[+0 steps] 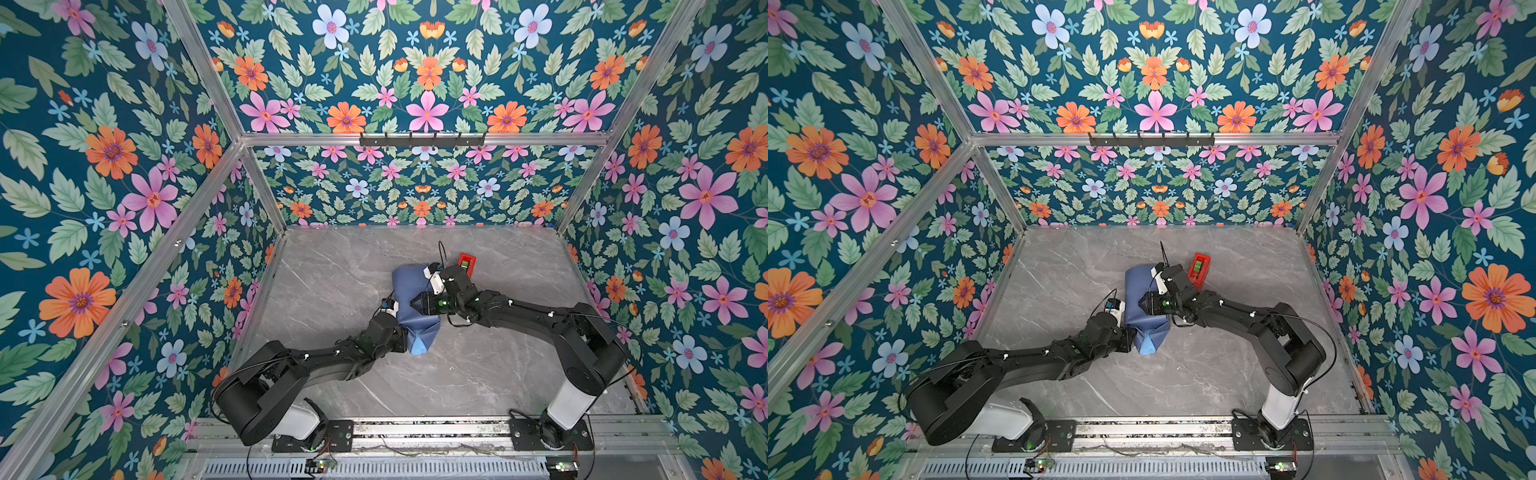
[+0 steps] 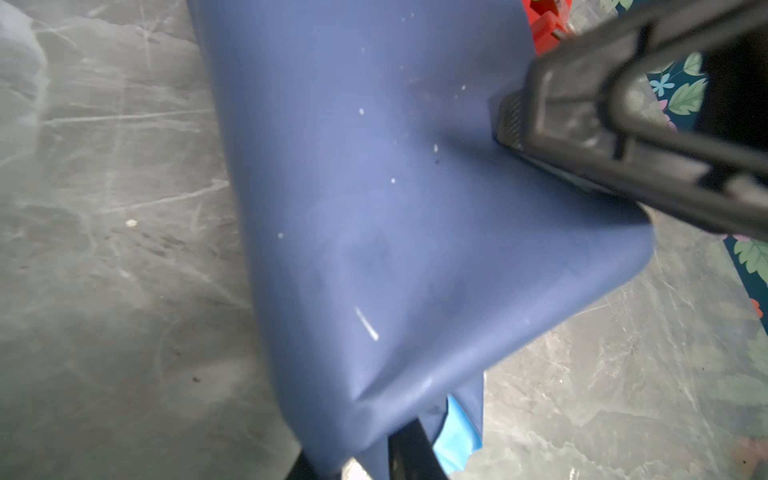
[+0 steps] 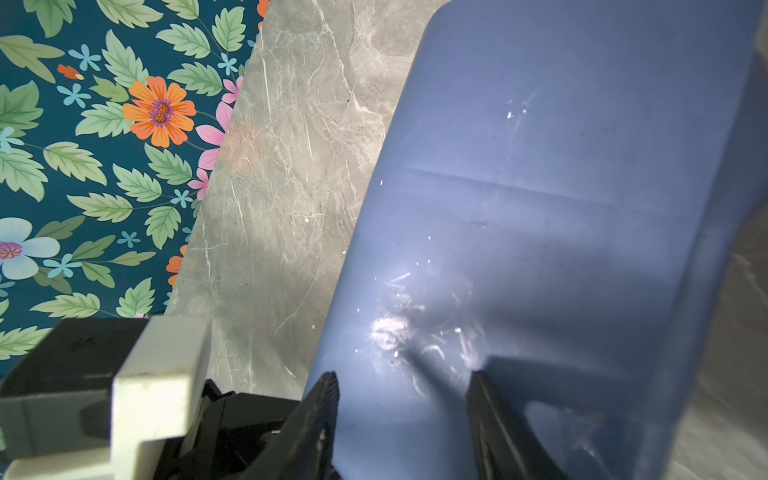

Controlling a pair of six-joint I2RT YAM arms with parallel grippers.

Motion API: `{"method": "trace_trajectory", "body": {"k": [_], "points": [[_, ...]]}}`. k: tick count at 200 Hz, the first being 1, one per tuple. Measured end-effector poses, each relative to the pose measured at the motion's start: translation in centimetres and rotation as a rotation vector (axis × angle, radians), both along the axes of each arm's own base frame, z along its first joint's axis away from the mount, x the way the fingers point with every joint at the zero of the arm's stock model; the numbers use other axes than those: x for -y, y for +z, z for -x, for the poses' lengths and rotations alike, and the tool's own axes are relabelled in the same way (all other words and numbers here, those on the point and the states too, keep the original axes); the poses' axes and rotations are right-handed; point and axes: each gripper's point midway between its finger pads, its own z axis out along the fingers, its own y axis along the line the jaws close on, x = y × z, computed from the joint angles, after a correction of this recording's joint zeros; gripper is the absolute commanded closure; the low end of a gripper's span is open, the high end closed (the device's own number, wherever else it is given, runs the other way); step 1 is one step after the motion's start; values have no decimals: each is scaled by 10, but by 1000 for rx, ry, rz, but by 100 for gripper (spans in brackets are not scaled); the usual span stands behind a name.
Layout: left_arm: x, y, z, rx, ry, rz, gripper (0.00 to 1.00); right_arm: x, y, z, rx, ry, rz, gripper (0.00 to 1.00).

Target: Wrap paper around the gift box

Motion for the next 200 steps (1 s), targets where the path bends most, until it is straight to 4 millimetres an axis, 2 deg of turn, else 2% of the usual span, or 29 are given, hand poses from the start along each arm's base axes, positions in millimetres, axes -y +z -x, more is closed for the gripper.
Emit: {"method": "trace_trajectory", "body": {"k": [78, 158, 200], "points": [[8, -13, -3, -19, -11, -11, 77, 0, 0, 0, -2, -2, -3, 48], [7, -24, -5, -23, -8, -39, 71, 0, 0, 0, -4, -5, -6, 48], [6, -24, -7, -9, -5, -44, 67, -1, -1, -1, -7, -8, -6, 48]]}}
